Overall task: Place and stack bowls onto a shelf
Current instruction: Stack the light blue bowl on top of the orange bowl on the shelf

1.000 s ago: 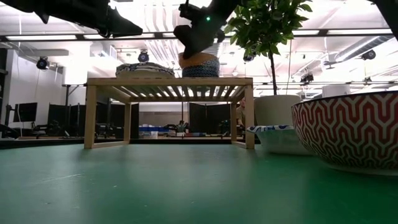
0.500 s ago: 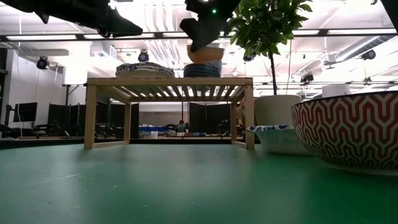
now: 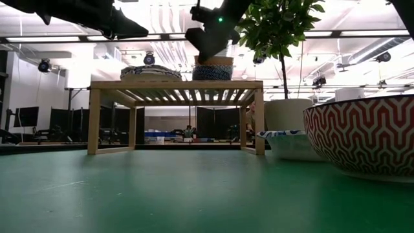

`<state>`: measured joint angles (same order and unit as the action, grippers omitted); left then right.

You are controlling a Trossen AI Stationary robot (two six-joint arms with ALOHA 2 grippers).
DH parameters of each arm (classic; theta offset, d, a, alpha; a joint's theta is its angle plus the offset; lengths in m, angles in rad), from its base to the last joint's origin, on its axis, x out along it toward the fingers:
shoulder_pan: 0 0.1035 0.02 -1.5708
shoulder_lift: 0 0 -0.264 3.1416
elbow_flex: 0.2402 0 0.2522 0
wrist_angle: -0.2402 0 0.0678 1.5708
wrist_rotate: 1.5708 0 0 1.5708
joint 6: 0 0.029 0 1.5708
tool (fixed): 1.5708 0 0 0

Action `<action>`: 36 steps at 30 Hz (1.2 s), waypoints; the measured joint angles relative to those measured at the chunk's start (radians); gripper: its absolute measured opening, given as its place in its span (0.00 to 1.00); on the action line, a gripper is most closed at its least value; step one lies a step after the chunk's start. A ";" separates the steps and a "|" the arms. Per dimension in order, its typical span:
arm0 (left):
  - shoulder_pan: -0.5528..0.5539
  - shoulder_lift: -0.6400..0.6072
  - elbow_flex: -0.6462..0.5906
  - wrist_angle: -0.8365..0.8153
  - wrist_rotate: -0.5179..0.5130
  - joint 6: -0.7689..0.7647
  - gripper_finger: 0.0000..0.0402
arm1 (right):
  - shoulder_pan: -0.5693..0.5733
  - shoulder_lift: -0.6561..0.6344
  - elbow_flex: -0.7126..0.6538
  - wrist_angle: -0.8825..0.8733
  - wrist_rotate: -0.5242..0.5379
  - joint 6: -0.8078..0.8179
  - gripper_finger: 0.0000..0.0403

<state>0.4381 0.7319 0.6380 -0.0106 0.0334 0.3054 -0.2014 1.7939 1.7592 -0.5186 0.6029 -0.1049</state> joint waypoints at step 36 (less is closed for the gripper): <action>-0.192 0.028 0.000 0.041 0.087 -0.423 0.31 | 0.369 -0.337 -0.066 -0.359 -0.004 0.020 0.17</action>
<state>0.2466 0.7603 0.6384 0.0309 0.1204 -0.1177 0.1675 1.4569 1.6936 -0.8780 0.5991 -0.0851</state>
